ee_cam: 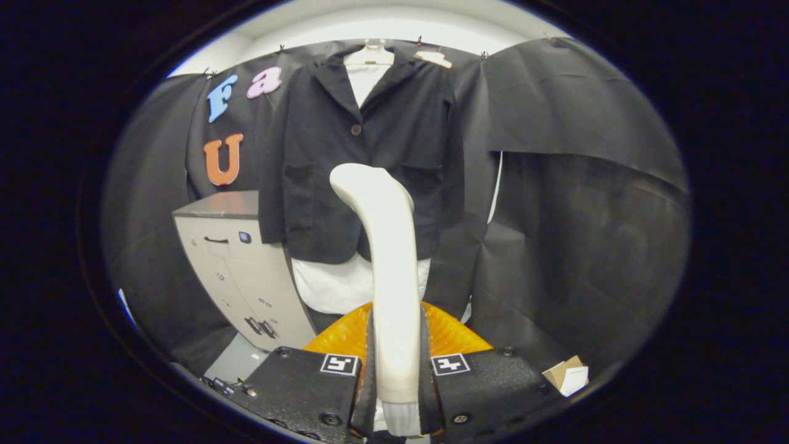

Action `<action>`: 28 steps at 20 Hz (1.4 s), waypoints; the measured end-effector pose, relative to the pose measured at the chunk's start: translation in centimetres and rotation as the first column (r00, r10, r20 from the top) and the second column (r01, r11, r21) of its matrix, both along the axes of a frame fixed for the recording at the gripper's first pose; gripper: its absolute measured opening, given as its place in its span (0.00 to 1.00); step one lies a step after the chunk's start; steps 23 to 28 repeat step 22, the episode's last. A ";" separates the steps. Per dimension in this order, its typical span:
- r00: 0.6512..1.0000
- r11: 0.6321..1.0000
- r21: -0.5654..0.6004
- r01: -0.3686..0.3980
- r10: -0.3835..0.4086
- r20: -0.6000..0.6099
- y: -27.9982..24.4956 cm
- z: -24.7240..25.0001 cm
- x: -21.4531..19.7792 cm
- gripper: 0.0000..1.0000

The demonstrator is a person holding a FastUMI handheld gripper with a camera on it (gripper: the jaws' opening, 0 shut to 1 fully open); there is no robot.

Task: Iron the clothes twice with a garment steamer, once on the left side and once on the right side.

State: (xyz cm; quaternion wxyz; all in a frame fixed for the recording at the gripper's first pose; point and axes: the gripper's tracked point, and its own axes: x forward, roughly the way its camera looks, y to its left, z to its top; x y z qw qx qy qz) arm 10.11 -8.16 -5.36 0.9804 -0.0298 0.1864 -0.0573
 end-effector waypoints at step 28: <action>0.972 0.994 0.069 -0.084 0.067 0.226 2.6 13.5 -17.1 0.30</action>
